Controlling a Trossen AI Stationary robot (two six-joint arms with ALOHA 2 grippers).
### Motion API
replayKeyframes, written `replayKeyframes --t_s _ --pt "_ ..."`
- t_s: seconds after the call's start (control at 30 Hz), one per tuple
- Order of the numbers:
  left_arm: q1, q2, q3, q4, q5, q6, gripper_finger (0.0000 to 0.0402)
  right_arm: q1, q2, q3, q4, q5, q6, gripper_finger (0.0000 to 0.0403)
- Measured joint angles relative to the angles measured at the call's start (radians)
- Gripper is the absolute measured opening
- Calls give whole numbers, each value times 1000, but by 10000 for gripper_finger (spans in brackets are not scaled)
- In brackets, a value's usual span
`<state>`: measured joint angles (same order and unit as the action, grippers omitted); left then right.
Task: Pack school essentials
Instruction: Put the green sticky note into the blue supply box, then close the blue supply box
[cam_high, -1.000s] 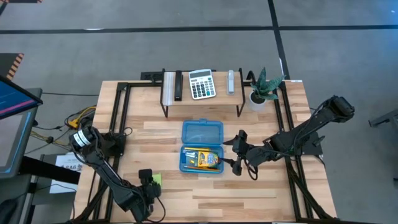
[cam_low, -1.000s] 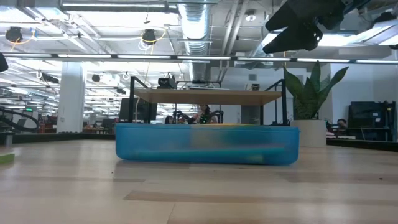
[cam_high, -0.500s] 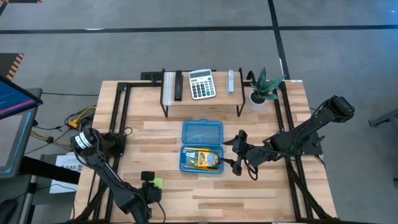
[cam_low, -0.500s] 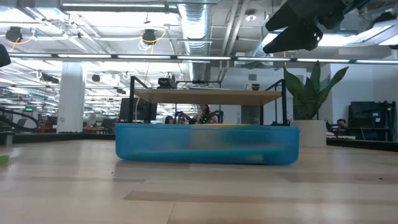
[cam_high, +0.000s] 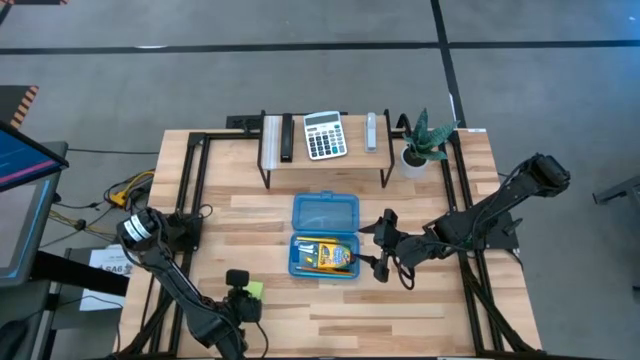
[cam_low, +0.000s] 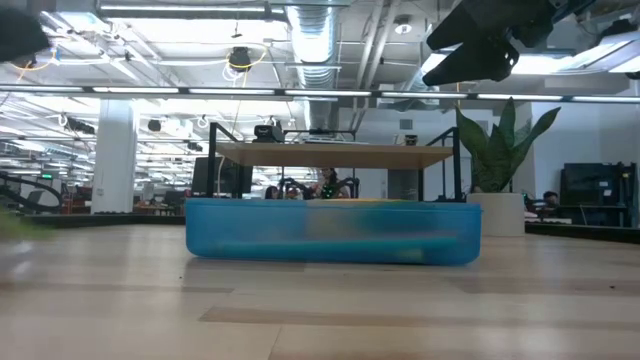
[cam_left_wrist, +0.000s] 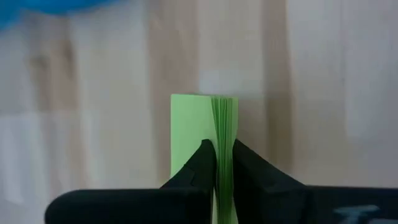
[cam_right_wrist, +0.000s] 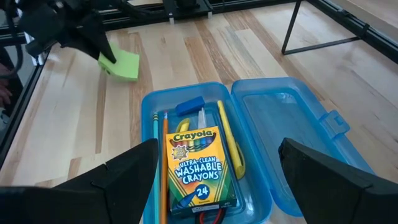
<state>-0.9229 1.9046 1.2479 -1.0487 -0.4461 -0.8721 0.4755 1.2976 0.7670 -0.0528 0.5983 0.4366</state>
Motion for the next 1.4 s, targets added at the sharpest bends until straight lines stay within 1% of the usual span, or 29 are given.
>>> replayKeyframes --t_s 0.1,0.2,0.33,0.43,0.5,0.63,0.7,0.83,0.9,0.97,1.03,1.17,1.23,1.33,1.4 --pt "18 -2 42 -55 -72 42 17 0 0 0 0 0 0 358" --pt "52 -2 81 -73 -155 121 19 0 0 0 0 0 0 358" --pt "130 -4 120 -51 -257 281 19 0 0 0 0 0 0 358" --pt "219 -4 127 25 -293 435 19 0 0 0 0 0 0 358" --pt "284 -4 127 113 -270 552 19 0 0 0 0 0 0 358" --pt "409 -4 127 289 -116 717 20 3 0 0 -6 0 0 358" --pt "451 -5 120 348 -60 763 20 3 0 0 -25 0 0 358" --pt "505 -5 99 372 -37 783 24 2 0 0 -55 0 7 358" --pt "521 -5 89 375 4 788 37 2 0 0 -58 0 8 358" --pt "526 -5 87 374 18 788 57 2 0 0 -57 0 8 358" --pt "526 -5 87 381 6 788 85 1 0 0 -56 0 8 358" --pt "512 -5 87 381 -71 782 149 0 0 0 -55 0 9 358" --pt "507 -5 87 381 -87 782 178 0 0 0 -55 0 10 358" --pt "498 -5 99 363 -85 773 209 0 0 0 -55 0 10 358" --pt "492 -6 122 322 -90 753 218 0 0 0 -55 0 10 358"
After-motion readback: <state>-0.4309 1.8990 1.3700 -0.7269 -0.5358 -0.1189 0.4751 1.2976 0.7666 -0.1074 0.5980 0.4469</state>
